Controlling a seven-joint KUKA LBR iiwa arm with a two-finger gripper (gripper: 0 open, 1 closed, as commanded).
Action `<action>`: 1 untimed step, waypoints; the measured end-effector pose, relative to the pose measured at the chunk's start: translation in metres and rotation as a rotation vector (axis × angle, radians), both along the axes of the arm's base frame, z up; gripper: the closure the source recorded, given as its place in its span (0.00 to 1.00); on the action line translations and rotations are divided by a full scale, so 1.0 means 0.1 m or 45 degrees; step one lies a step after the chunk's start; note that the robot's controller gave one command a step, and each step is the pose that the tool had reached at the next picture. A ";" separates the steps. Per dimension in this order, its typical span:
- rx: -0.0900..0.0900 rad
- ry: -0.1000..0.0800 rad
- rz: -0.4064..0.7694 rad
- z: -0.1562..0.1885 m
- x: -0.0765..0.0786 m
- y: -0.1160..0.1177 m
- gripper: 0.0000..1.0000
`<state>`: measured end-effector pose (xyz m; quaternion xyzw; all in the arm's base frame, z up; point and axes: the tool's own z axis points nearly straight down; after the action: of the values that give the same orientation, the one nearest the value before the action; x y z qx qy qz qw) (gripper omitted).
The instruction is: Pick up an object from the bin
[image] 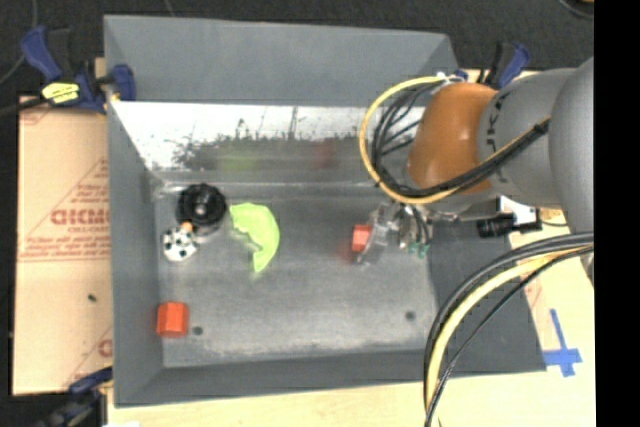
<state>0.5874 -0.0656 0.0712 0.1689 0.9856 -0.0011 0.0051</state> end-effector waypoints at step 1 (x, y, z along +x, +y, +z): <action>0.000 0.001 0.001 0.02 0.00 0.00 1.00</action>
Offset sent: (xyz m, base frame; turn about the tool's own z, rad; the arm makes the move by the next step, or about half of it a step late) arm 0.0000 -0.0001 0.0725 0.0000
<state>0.5869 -0.0657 0.0731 0.1687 0.9857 -0.0012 0.0048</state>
